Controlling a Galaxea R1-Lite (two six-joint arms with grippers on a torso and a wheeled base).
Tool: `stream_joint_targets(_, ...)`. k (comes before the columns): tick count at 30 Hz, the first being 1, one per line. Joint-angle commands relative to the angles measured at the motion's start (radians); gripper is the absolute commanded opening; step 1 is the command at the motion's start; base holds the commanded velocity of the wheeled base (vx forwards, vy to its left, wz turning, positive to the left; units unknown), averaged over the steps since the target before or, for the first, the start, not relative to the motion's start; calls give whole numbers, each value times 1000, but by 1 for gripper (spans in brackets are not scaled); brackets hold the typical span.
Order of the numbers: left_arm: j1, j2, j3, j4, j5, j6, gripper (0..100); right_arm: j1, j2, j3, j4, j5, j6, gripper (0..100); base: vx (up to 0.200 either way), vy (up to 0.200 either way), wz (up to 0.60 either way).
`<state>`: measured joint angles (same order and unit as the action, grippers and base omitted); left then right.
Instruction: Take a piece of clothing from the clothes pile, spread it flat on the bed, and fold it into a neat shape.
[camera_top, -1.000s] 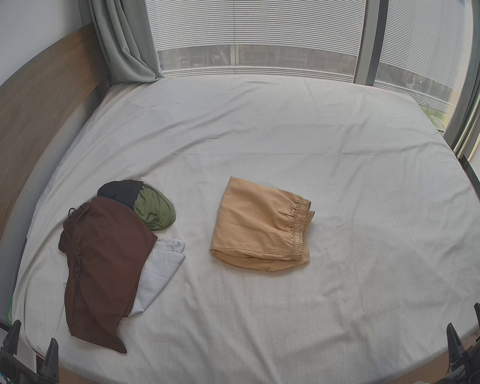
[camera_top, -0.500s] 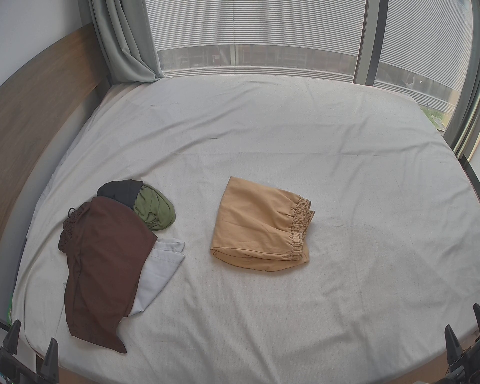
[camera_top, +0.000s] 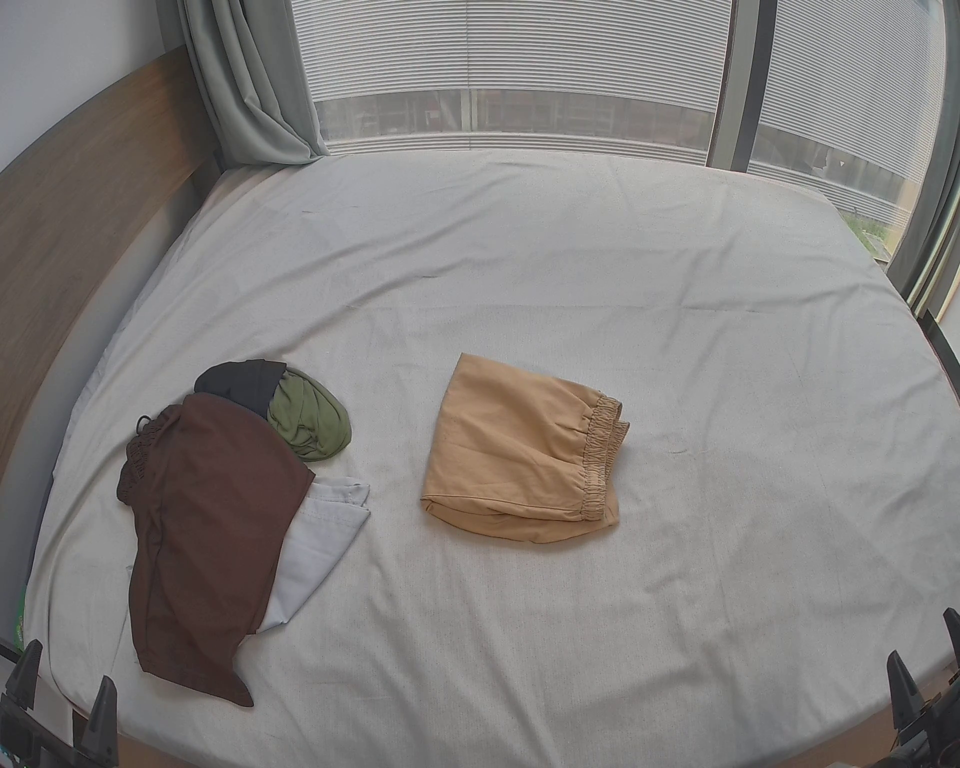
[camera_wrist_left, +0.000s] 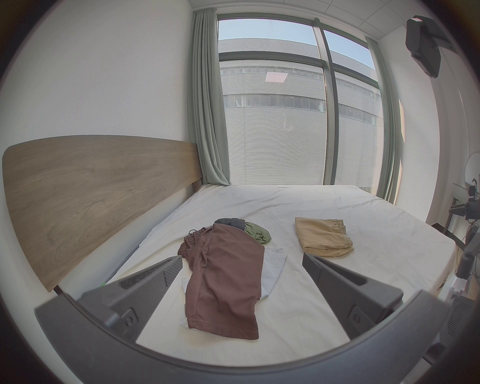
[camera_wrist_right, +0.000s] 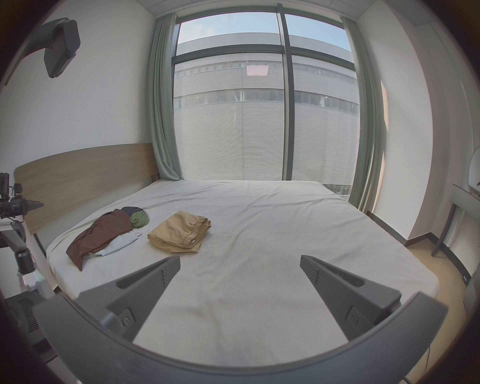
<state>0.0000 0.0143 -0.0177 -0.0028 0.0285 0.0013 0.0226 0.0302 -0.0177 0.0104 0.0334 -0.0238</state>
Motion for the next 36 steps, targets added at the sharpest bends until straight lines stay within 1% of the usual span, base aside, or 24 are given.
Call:
stream_joint_targets(1,0,-14,18,0,1,0,100,76,73,13,-1,-1,4,100,0,0,0)
stream_joint_targets(5,0,-14,18,0,1,0,100,73,71,16,-6,-3,13,100,0,0,0)
stream_joint_targets(8,0,-14,18,0,1,0,100,79,71,16,-6,2,-2,100,0,0,0)
stream_joint_targets(10,0,-14,18,1,-1,0,100,128,71,15,-3,0,-1,100,0,0,0)
stream_joint_targets(12,0,-14,18,0,-1,0,100,221,69,15,-1,-1,4,100,0,0,0)
stream_joint_targets(14,0,-14,18,0,-1,0,100,280,57,15,-1,-1,7,100,0,0,0)
stream_joint_targets(18,0,-14,18,0,-1,0,100,283,-29,15,-4,-7,21,100,0,0,0)
stream_joint_targets(20,0,-14,18,0,-1,0,100,281,-26,16,-9,-18,45,100,0,0,0)
stream_joint_targets(24,-2,-14,18,0,-1,0,100,281,-26,16,-7,-30,50,100,0,0,0)
stream_joint_targets(29,0,-14,18,0,-1,-1,100,260,14,5,26,-35,55,100,0,0,0)
stream_joint_targets(31,0,-14,18,0,-1,-1,100,186,73,-2,42,-33,42,100,0,0,0)
stream_joint_targets(32,0,-14,18,0,-1,-1,100,122,89,-2,42,-33,39,100,0,0,0)
stream_joint_targets(34,0,-14,18,0,-1,-1,100,27,128,-2,37,-32,33,100,0,0,0)
stream_joint_targets(35,0,-14,18,0,-1,-1,100,27,128,-2,37,-32,33,100,0,0,0)
stream_joint_targets(36,0,-14,18,0,-1,0,100,-6,125,1,31,-30,28,100,0,0,0)
